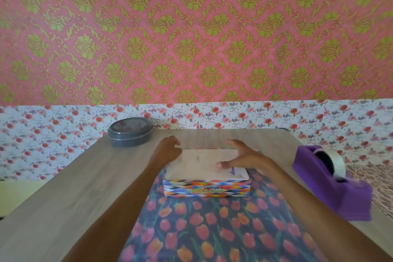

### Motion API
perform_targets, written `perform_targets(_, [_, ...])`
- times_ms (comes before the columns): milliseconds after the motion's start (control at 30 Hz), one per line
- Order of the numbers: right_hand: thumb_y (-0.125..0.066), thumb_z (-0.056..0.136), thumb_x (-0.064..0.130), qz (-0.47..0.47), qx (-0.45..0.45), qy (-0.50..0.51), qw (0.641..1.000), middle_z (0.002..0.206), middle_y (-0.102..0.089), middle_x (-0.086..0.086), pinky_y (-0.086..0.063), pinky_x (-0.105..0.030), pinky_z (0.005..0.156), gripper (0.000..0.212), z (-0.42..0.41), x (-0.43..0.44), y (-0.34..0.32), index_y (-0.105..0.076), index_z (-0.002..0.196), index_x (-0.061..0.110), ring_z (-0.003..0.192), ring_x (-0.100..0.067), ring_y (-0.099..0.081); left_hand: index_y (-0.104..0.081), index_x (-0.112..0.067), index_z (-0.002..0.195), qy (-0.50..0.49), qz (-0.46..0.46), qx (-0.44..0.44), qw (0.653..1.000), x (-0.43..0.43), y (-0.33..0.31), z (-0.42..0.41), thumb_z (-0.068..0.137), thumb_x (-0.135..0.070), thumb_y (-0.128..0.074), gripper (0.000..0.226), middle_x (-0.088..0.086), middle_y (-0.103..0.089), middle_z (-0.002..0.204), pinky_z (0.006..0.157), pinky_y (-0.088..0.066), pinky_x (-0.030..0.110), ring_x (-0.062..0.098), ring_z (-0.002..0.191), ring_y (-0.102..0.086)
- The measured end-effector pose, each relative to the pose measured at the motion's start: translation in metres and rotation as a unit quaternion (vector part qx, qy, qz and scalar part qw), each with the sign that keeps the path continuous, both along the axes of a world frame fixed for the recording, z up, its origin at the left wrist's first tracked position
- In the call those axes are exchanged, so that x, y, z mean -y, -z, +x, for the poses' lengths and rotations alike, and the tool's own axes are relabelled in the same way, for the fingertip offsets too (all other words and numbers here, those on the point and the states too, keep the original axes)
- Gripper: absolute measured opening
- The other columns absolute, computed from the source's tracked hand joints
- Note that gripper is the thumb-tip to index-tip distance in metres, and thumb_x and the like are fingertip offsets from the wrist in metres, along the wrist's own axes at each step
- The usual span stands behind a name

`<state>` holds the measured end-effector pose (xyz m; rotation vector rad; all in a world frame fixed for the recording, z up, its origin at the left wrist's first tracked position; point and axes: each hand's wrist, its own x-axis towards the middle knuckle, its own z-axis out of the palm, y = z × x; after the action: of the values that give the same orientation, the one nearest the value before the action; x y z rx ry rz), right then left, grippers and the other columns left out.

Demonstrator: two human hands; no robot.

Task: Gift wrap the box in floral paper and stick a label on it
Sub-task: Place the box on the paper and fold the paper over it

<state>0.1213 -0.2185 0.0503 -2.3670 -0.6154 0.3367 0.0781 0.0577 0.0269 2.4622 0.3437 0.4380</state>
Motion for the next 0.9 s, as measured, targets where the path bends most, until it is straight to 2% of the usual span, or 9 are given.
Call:
perform_targets(133, [-0.077,0.072,0.058,-0.181,0.036,-0.140,0.973,0.160,-0.018,0.004,-0.018,-0.039,0.119,0.107,0.001,-0.014,-0.019,-0.015,0.154,0.027,0.145,-0.021,-0.019,-0.070,-0.012,0.108,0.095,0.105,-0.072,0.987,0.006,-0.015,0.044,0.093,-0.010,-0.051,0.025,0.003,-0.068,0.120,0.099,-0.043,0.029,0.020,0.114,-0.060])
perform_targets(233, [-0.078,0.075,0.053,-0.198,0.032,-0.166,0.966,0.159,-0.022,0.003,-0.019,-0.033,0.119,0.104,0.001,-0.018,-0.025,-0.017,0.155,0.025,0.145,-0.019,-0.022,-0.074,-0.015,0.106,0.128,0.122,-0.147,0.973,0.004,-0.014,0.074,0.090,-0.010,-0.054,0.026,0.002,-0.067,0.124,0.103,-0.043,0.029,0.021,0.116,-0.059])
perform_targets(333, [-0.078,0.074,0.053,-0.216,0.049,-0.179,0.958,0.158,-0.023,0.001,-0.019,-0.035,0.119,0.107,0.007,-0.017,-0.024,-0.015,0.155,0.023,0.146,-0.022,-0.019,-0.069,-0.014,0.119,0.141,0.144,-0.205,0.958,0.001,-0.005,0.098,0.092,-0.014,-0.060,0.028,0.003,-0.058,0.136,0.107,-0.036,0.029,0.023,0.126,-0.051])
perform_targets(467, [-0.072,0.056,0.073,-0.287,0.024,-0.209,0.934,0.162,0.018,0.003,0.006,-0.044,0.120,0.139,0.013,-0.011,-0.020,0.013,0.155,0.024,0.148,-0.027,0.021,-0.068,-0.010,0.119,0.152,0.165,-0.233,0.946,0.001,0.004,0.117,0.092,-0.011,-0.061,0.028,0.004,-0.057,0.135,0.102,-0.038,0.028,0.025,0.124,-0.052])
perform_targets(533, [-0.077,0.070,0.057,-0.307,0.027,-0.232,0.923,0.160,0.026,0.003,0.008,-0.041,0.119,0.132,0.013,-0.010,-0.022,0.019,0.154,0.023,0.146,-0.025,0.026,-0.072,-0.016,0.106,0.138,0.179,-0.223,0.948,0.001,0.009,0.120,0.089,-0.019,-0.066,0.018,0.003,-0.061,0.128,0.104,-0.042,0.035,0.025,0.118,-0.054])
perform_targets(600, [-0.082,0.069,0.053,-0.328,0.037,-0.238,0.913,0.158,0.030,0.006,0.006,-0.043,0.121,0.136,0.009,-0.011,-0.023,0.022,0.152,0.027,0.145,-0.022,0.028,-0.067,-0.025,0.084,0.119,0.198,-0.202,0.952,0.000,0.013,0.119,0.085,-0.022,-0.066,0.003,0.003,-0.064,0.117,0.102,-0.044,0.043,0.026,0.112,-0.055])
perform_targets(667, [-0.087,0.062,0.053,-0.330,0.049,-0.230,0.914,0.159,0.027,0.009,0.002,-0.044,0.122,0.141,0.007,-0.012,-0.022,0.018,0.153,0.030,0.147,-0.019,0.024,-0.061,-0.026,0.071,0.117,0.194,-0.140,0.964,-0.002,0.014,0.114,0.082,-0.015,-0.065,0.016,0.006,-0.069,0.105,0.091,-0.050,0.041,0.027,0.102,-0.061])
perform_targets(767, [-0.092,0.055,0.048,-0.293,0.073,-0.216,0.929,0.162,0.009,0.012,-0.010,-0.042,0.123,0.139,0.004,-0.010,-0.022,0.003,0.155,0.034,0.150,-0.017,0.006,-0.060,-0.021,0.067,0.113,0.166,-0.043,0.979,0.002,0.003,0.100,0.081,-0.004,-0.064,0.022,0.003,-0.070,0.088,0.067,-0.047,0.029,0.023,0.082,-0.063])
perform_targets(900, [-0.094,0.048,0.047,-0.278,0.090,-0.209,0.933,0.160,-0.007,0.010,-0.019,-0.035,0.121,0.137,-0.008,-0.004,-0.024,-0.010,0.155,0.029,0.148,-0.018,-0.009,-0.055,-0.021,0.069,0.086,0.127,0.056,0.987,0.011,-0.019,0.075,0.078,0.005,-0.059,0.028,0.004,-0.070,0.078,0.065,-0.051,0.035,0.024,0.072,-0.064])
